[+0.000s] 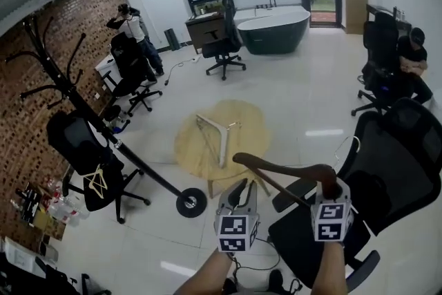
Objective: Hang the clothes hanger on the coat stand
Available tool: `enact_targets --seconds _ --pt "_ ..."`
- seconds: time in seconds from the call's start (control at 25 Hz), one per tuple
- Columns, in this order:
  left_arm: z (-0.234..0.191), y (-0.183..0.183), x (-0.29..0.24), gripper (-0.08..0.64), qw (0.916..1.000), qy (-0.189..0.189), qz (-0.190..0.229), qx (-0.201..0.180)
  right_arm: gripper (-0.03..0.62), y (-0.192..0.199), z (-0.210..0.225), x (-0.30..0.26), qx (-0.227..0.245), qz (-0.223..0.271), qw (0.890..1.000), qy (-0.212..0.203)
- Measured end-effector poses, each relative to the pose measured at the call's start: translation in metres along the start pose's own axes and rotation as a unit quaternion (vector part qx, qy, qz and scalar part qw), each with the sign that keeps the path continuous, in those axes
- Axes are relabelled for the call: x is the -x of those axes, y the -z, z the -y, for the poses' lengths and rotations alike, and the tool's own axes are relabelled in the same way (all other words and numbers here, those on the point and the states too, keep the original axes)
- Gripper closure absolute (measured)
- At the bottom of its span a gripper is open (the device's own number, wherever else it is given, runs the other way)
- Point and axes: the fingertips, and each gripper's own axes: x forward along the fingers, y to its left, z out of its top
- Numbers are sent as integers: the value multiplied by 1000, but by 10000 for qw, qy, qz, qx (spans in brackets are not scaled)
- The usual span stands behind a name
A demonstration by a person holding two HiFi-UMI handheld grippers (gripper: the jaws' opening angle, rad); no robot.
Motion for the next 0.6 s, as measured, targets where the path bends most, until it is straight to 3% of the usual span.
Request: enact_targets --seconds 0.12,0.4,0.6 --pt "-39 4 29 477 9992 -375 -29 135 514 -11 -47 -8 120 18 9991 -399" --pt "-181 6 137 477 9928 -1167 219 164 514 -68 -210 -1 525 326 9935 -956" --pt "-272 41 207 477 9853 -1627 345 377 514 -73 -323 10 939 430 9873 -1205"
